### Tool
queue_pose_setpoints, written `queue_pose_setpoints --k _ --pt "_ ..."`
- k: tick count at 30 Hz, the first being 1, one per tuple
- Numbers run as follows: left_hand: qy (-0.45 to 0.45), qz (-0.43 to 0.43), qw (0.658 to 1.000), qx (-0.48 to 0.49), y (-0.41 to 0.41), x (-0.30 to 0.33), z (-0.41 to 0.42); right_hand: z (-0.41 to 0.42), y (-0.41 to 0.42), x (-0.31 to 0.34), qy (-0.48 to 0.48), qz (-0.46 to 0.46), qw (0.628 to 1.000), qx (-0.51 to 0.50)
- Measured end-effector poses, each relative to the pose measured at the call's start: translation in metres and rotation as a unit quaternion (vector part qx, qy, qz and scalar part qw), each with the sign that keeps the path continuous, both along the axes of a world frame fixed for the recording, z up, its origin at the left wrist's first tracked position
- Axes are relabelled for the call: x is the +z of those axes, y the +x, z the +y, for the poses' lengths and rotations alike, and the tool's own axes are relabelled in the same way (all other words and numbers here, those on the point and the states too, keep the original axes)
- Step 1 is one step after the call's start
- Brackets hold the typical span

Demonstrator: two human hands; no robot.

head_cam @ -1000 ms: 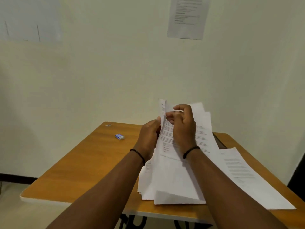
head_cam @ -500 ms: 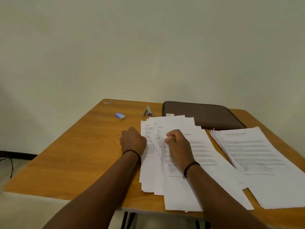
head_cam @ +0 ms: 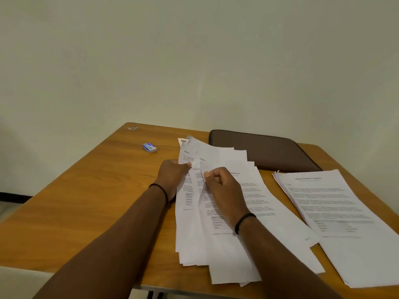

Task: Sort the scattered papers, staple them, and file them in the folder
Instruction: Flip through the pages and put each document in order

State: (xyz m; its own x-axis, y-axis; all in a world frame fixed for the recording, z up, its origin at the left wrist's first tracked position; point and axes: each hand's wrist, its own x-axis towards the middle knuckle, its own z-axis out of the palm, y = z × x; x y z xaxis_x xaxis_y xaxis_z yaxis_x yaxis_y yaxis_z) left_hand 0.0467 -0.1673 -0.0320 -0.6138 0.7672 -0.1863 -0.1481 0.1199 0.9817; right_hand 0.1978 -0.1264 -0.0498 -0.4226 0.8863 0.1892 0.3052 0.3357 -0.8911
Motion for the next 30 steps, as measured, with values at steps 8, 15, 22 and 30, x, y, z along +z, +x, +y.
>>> queue_pose_setpoints --k 8,15,22,30 --pt "0.117 -0.114 0.985 0.06 -0.021 -0.001 -0.056 -0.01 -0.053 0.013 0.162 -0.202 0.96 0.104" --pt "0.201 -0.272 0.941 0.014 -0.056 0.002 -0.068 -0.02 -0.071 -0.002 0.232 -0.149 0.958 0.076" --pt "0.176 -0.122 0.977 -0.018 -0.052 -0.003 -0.056 -0.022 -0.071 0.001 0.213 -0.149 0.962 0.087" --pt "0.186 -0.111 0.976 -0.008 -0.052 -0.007 -0.056 -0.027 -0.076 0.003 0.271 -0.177 0.945 0.054"
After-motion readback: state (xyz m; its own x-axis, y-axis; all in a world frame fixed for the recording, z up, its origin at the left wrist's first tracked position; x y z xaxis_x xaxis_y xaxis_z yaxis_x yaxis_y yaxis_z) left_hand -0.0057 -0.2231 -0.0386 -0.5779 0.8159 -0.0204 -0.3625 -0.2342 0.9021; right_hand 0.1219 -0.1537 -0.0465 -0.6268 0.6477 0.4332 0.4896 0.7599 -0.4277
